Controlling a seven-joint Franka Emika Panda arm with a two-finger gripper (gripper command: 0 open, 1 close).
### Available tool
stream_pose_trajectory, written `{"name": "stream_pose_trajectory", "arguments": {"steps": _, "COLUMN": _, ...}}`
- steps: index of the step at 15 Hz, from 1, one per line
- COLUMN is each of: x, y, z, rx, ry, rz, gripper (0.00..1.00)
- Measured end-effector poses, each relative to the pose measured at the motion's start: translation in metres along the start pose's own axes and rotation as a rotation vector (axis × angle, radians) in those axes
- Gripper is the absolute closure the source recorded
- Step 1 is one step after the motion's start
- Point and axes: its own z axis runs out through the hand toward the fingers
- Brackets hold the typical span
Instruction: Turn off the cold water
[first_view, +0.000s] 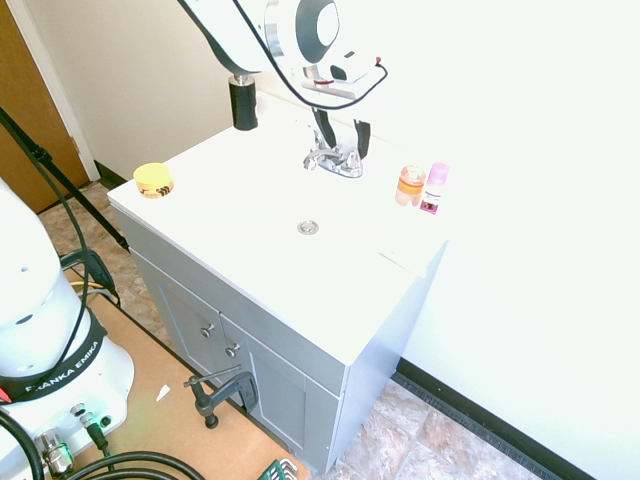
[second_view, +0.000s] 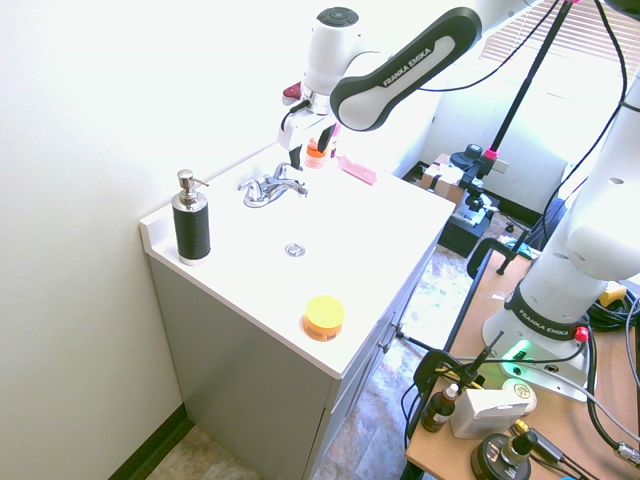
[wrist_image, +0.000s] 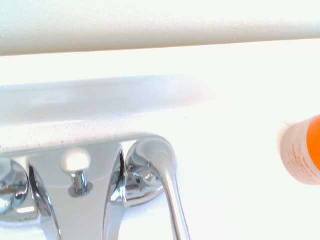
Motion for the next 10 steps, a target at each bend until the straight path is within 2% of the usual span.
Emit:
{"name": "stream_pose_trajectory", "arguments": {"steps": 5, "x": 0.008, "y": 0.003, "z": 0.023, "rx": -0.039, "ry": 0.0, "rz": 0.008, "gripper": 0.0}}
{"name": "stream_pose_trajectory", "arguments": {"steps": 10, "x": 0.01, "y": 0.005, "z": 0.025, "rx": -0.049, "ry": 0.007, "rz": 0.019, "gripper": 0.0}}
